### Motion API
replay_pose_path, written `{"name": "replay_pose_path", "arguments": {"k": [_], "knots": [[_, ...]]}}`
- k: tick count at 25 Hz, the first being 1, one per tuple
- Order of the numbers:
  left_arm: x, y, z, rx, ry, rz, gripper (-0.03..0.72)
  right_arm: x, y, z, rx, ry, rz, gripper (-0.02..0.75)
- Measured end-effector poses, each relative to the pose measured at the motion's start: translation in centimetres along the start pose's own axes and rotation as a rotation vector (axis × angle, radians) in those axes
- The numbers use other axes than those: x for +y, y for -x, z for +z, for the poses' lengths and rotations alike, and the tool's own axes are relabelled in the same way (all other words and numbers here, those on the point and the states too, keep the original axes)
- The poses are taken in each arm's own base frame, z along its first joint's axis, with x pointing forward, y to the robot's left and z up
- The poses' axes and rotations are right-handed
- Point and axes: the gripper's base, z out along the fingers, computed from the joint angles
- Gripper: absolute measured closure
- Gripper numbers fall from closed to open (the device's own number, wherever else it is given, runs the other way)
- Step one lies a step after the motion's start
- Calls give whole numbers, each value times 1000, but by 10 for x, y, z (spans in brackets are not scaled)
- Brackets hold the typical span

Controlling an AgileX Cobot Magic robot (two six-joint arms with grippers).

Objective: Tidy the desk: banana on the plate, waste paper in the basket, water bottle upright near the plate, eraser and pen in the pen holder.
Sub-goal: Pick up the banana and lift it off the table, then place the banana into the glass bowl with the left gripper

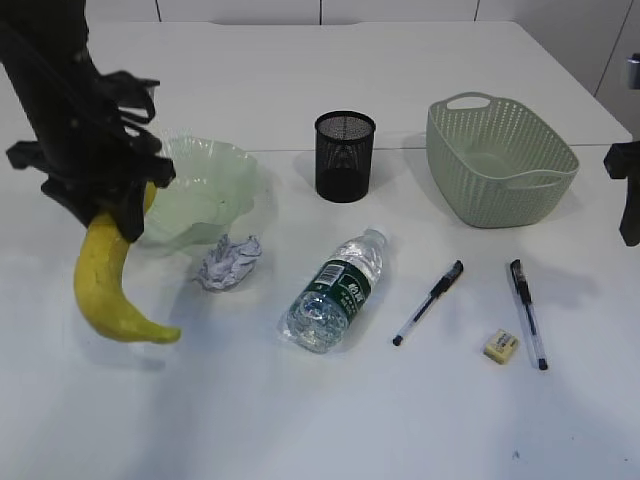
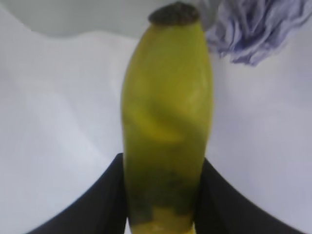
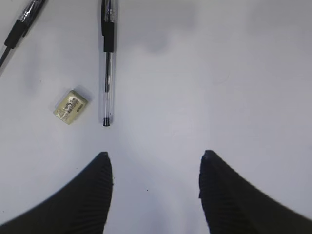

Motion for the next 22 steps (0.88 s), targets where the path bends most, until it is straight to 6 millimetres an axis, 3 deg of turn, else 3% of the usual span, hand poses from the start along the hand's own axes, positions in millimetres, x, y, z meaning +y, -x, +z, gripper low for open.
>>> {"name": "replay_pose_path", "arguments": {"k": [6,10,22], "knots": [[-5,25,-54,-202,-25,6,435,0,0,0,0,-2,-2,309],[-6,38,-78,-339,-36,9,435,0,0,0,0,-2,-2,309],[-5,57,-95,-583,-24,22,434,0,0,0,0,-5,-4,309]]}}
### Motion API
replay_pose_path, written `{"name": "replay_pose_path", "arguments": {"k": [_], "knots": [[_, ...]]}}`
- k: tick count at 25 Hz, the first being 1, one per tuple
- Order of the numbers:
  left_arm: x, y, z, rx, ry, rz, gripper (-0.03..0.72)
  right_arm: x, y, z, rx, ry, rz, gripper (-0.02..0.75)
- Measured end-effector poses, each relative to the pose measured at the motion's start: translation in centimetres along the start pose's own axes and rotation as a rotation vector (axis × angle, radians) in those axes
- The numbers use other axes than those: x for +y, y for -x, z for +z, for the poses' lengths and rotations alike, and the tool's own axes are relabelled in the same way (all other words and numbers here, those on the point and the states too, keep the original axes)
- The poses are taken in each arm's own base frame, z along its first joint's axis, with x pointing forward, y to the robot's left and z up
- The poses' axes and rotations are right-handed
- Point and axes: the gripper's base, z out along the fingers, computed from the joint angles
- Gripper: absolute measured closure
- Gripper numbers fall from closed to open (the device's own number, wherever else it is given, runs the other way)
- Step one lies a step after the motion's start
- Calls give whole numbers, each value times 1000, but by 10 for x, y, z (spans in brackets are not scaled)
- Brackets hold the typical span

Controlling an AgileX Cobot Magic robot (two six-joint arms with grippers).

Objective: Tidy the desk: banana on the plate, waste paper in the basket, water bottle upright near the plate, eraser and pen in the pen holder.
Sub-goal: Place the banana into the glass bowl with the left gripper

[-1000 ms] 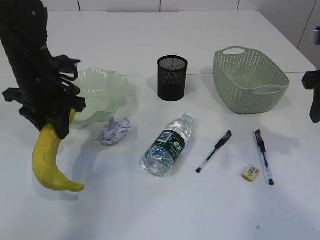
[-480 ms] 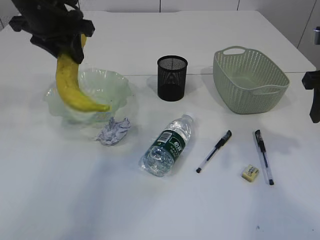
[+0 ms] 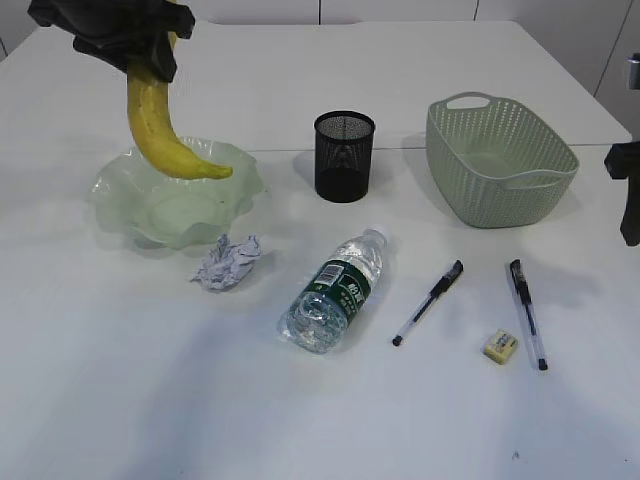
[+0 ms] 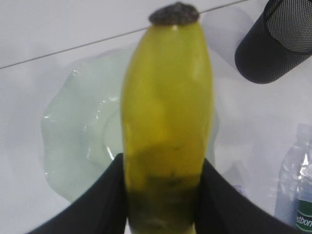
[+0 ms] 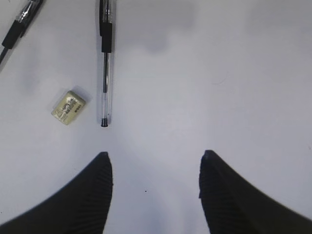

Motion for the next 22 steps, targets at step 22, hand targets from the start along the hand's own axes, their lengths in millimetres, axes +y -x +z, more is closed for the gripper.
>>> {"name": "replay_pose_path", "arguments": {"k": [22], "knots": [[40,10,66,44,7,-117,429,0,0,0,-2,-2,-1,309]]}}
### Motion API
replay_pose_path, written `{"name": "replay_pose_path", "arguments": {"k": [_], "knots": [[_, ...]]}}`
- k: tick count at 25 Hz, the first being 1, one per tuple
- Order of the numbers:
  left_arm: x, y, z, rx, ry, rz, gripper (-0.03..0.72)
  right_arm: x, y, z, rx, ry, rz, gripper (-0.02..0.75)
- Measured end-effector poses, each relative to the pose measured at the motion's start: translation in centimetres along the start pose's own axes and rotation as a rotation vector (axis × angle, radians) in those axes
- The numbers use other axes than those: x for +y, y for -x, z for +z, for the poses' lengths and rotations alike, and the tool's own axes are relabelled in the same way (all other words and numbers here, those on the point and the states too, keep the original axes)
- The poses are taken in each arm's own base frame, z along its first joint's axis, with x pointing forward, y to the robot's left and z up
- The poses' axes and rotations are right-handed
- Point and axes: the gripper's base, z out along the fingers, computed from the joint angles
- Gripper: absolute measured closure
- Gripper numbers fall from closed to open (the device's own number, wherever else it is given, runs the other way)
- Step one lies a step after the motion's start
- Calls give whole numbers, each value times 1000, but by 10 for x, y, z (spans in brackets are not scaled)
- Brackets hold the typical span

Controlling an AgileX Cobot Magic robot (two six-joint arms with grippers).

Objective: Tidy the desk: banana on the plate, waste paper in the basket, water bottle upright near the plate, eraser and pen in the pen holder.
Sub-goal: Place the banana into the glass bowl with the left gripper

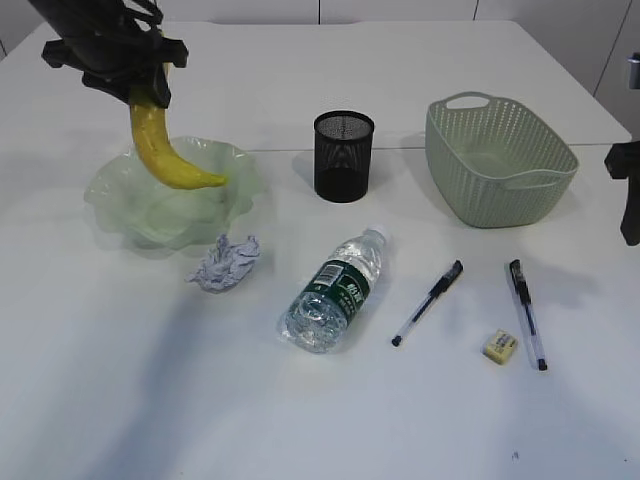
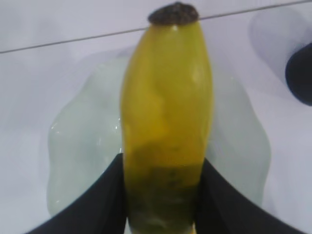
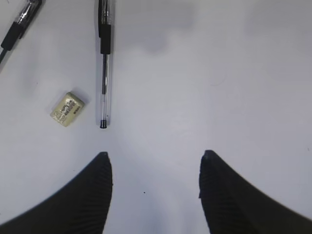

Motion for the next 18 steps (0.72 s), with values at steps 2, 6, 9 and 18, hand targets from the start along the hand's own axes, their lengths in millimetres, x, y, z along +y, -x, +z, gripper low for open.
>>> {"name": "replay_pose_path", "arguments": {"k": [2,6,9,18], "knots": [[-2,6,5,1,-16,-10,428,0,0,0,-2,0,0,309],[-3,14,17,35,-24,-14,425,0,0,0,-2,0,0,309],[1,11,32,94,-32,-32,419,0,0,0,-2,0,0,309],[18,2,51,189,-16,-67,416,0,0,0,-2,0,0,309]]}}
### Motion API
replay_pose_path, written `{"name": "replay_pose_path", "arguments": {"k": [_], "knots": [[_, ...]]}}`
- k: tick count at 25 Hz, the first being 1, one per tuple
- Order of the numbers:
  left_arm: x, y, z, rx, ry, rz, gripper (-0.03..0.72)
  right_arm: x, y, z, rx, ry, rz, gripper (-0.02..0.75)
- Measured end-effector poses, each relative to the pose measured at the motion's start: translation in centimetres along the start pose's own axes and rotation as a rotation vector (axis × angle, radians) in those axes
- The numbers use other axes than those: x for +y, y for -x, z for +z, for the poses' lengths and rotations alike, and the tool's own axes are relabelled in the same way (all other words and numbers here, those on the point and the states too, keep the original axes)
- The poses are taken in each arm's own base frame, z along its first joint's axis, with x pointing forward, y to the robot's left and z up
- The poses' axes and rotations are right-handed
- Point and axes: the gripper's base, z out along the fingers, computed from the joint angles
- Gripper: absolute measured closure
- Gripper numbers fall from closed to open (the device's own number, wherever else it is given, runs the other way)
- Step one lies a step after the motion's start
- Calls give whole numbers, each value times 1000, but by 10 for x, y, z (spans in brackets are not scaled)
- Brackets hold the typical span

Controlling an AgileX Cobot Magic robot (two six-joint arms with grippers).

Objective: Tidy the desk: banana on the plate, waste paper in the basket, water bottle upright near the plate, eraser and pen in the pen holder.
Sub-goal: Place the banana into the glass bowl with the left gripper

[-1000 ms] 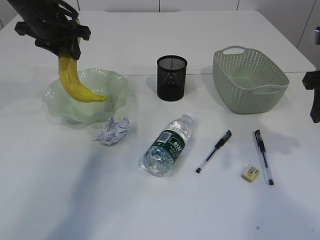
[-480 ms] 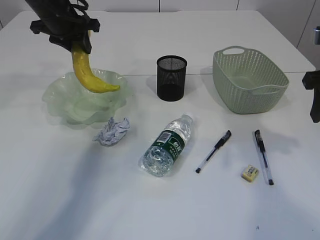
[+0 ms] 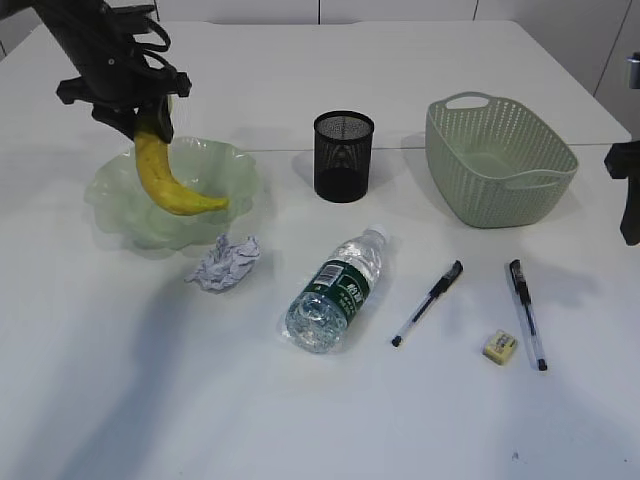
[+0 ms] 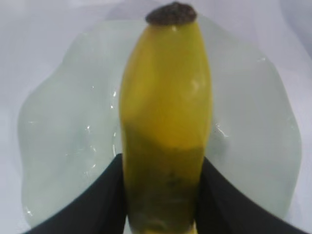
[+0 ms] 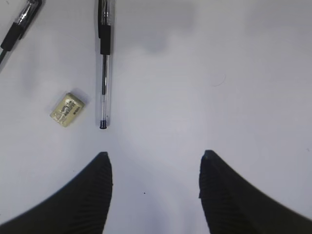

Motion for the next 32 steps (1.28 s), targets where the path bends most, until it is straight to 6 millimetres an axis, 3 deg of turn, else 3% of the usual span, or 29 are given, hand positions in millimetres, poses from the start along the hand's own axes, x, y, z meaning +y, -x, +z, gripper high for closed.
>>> {"name": "replay_pose_path", "arguments": {"k": [8,15,32], "knots": [[14,2,-2,-4,9,-26,416,0,0,0,0,-2,-1,309],[17,-4,26,56,2,-38,415,0,0,0,0,-2,-1,309],[18,-3,32,46,13,-35,410,-1,0,0,-1,-15,-5,309]]}}
